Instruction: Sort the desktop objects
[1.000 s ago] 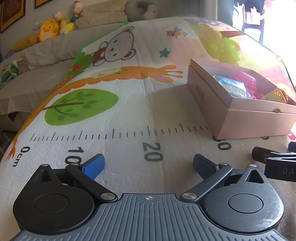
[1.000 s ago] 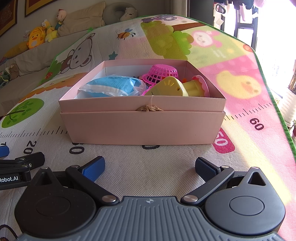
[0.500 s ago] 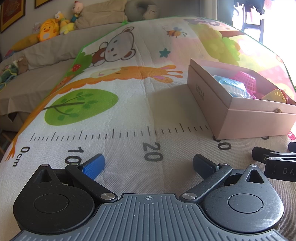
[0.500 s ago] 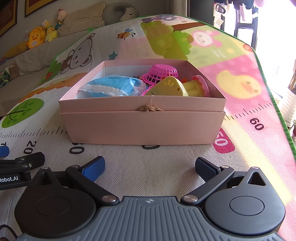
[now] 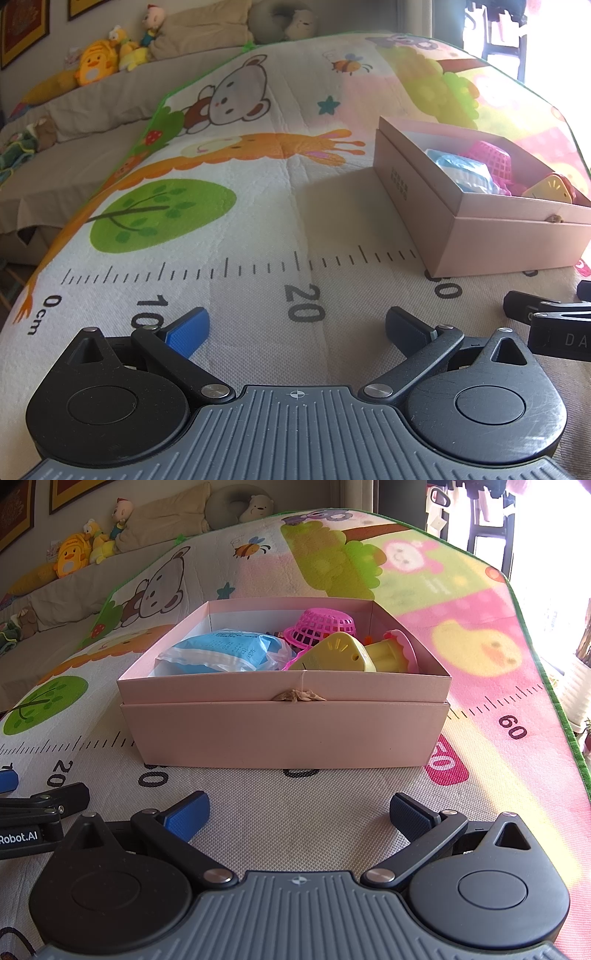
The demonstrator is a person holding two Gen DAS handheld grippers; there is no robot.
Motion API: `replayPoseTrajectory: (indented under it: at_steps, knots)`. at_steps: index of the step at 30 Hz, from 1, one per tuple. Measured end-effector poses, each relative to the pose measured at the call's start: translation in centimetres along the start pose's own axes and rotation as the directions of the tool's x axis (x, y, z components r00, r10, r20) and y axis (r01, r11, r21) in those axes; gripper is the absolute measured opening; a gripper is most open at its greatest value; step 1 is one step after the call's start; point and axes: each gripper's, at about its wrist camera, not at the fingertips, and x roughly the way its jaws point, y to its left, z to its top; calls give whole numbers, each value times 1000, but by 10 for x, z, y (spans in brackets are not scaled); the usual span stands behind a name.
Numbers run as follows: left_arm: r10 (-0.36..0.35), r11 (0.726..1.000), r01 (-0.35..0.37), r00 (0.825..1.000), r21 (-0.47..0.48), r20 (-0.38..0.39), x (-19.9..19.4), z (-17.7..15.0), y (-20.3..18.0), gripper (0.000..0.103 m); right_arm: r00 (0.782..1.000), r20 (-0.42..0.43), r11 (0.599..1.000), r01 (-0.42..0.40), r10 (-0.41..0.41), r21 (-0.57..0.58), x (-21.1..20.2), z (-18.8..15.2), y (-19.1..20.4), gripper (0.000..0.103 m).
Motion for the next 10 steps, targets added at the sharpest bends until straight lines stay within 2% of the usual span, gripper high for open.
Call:
replayPoseTrajectory:
  at_steps: [5, 10]
  knots:
    - [-4, 1000, 3, 999, -10, -47, -2, 3, 1, 103, 1000, 0, 1000, 0, 0, 0, 0, 0, 0, 103]
    - [-7, 1000, 7, 999, -16, -47, -3, 1, 1, 103, 1000, 0, 1000, 0, 0, 0, -1, 0, 0, 103]
